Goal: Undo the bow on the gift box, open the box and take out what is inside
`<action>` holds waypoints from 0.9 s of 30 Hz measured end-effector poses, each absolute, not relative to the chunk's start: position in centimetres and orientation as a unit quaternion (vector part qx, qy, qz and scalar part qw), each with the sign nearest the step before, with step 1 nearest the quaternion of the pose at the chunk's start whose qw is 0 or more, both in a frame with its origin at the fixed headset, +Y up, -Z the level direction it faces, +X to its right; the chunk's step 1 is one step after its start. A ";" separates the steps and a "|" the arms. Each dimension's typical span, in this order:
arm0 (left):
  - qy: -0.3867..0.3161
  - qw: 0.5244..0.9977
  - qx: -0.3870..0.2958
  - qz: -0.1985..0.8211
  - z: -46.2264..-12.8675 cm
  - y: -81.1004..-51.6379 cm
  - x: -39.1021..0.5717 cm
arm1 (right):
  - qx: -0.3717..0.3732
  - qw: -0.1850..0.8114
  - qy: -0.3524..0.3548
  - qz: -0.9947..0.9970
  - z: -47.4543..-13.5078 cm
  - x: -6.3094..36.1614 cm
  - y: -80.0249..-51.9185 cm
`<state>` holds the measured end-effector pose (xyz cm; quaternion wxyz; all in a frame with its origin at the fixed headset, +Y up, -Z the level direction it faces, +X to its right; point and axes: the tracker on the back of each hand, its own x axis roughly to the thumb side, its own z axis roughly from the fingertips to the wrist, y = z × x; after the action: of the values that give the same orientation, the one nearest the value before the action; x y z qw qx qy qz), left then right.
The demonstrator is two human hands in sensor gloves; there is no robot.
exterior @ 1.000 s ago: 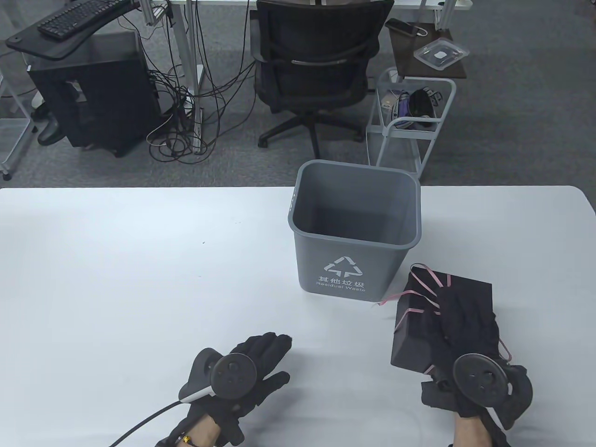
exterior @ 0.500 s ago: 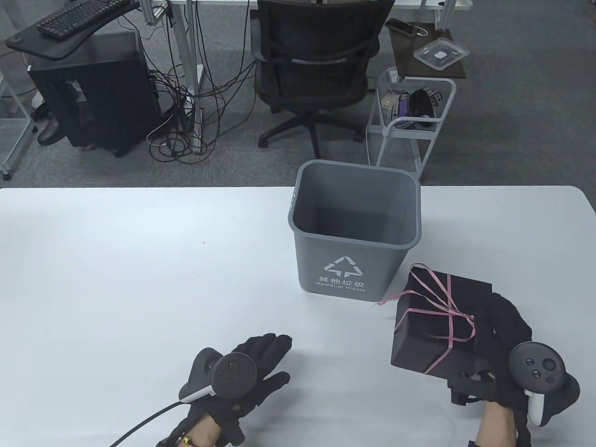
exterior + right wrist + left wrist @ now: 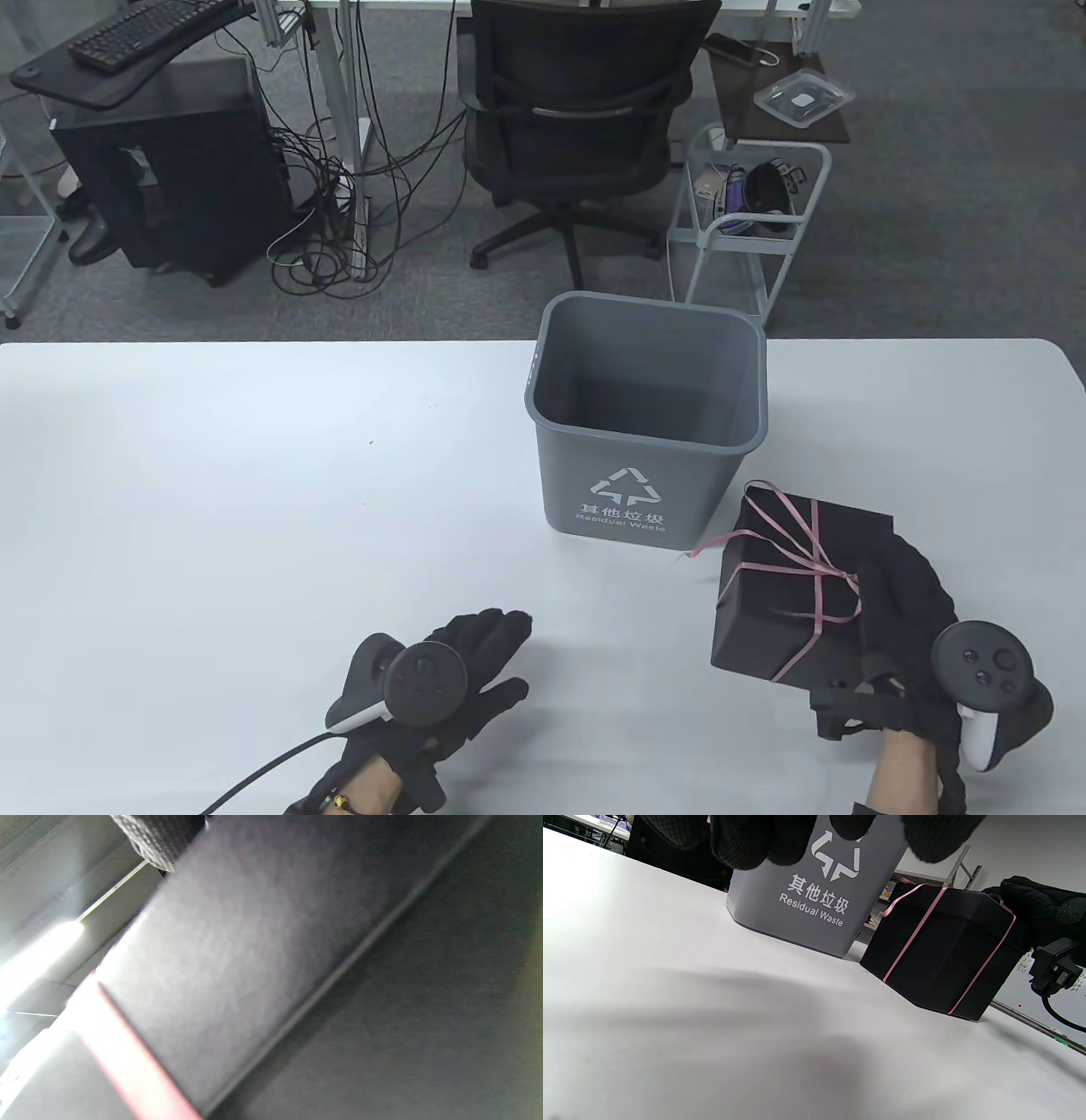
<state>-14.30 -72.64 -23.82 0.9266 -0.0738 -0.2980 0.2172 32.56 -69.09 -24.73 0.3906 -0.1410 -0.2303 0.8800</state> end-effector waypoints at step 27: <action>-0.296 0.926 -0.080 0.220 -23.9 -72.7 -14.3 | -0.106 0.343 -0.210 0.909 -25.2 31.1 -69.3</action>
<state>-14.28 -72.72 -23.86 0.9260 -0.0803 -0.2962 0.2197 31.11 -69.25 -25.20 0.3431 -0.1063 -0.2102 0.9093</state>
